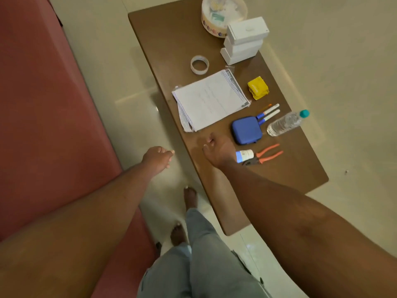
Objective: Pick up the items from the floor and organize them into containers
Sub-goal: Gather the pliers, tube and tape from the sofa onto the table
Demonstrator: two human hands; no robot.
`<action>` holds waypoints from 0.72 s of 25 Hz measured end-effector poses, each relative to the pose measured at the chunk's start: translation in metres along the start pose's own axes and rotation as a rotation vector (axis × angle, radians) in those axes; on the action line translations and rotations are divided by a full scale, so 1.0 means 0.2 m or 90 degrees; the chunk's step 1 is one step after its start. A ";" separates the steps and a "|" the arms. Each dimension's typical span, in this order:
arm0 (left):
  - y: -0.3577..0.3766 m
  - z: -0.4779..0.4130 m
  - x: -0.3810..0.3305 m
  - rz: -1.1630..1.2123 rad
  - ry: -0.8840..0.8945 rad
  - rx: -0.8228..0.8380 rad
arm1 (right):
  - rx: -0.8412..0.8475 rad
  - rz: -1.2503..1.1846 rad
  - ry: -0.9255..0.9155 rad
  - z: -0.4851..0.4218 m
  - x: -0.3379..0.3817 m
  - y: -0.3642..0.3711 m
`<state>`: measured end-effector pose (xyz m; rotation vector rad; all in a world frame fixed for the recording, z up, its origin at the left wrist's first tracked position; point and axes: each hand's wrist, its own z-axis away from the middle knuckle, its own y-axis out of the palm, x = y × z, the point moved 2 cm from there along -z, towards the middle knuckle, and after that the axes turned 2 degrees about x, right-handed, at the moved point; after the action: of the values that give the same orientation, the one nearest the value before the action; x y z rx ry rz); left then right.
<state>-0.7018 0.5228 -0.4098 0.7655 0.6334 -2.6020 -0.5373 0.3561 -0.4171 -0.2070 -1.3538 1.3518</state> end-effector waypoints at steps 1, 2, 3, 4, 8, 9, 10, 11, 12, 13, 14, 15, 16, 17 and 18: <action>0.03 0.07 0.03 -0.003 -0.003 0.004 | 0.013 -0.009 0.009 0.09 -0.02 -0.03; 0.07 0.13 0.05 -0.002 -0.007 0.009 | 0.023 -0.016 0.019 0.18 -0.06 -0.06; 0.10 0.20 0.07 0.004 -0.012 0.013 | 0.034 -0.021 0.033 0.27 -0.11 -0.09; 0.13 0.24 0.09 0.006 -0.018 0.014 | 0.044 -0.021 0.052 0.34 -0.16 -0.11; 0.25 0.40 0.10 0.010 -0.022 -0.002 | 0.085 0.007 0.075 0.56 -0.35 -0.21; 0.29 0.44 0.09 0.015 -0.018 -0.006 | 0.086 0.006 0.073 0.59 -0.40 -0.25; 0.33 0.47 0.06 0.020 -0.014 -0.009 | 0.088 -0.002 0.075 0.60 -0.44 -0.29; 0.38 0.51 0.04 0.021 -0.011 -0.011 | 0.094 -0.014 0.076 0.62 -0.48 -0.34; 0.44 0.56 0.03 0.020 -0.011 -0.014 | 0.098 -0.022 0.073 0.65 -0.51 -0.40; 0.51 0.60 0.01 0.018 -0.015 -0.018 | 0.102 -0.026 0.062 0.67 -0.55 -0.45; 0.59 0.66 -0.02 0.023 -0.021 -0.023 | 0.105 -0.031 0.050 0.69 -0.59 -0.53; 0.67 0.71 -0.04 0.029 -0.029 -0.030 | 0.104 -0.043 0.033 0.71 -0.64 -0.61; 0.76 0.76 -0.07 0.029 -0.026 -0.031 | 0.110 -0.051 0.024 0.72 -0.71 -0.69; 0.92 0.85 -0.11 0.037 -0.020 -0.045 | 0.131 -0.041 -0.003 0.75 -0.84 -0.83; 1.01 0.89 -0.14 0.041 -0.026 -0.058 | 0.142 -0.023 -0.029 0.75 -0.92 -0.92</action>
<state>-0.6648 0.2691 -0.3228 0.6919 0.6990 -2.5045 -0.4880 0.0729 -0.3323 -0.0016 -1.2264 1.4721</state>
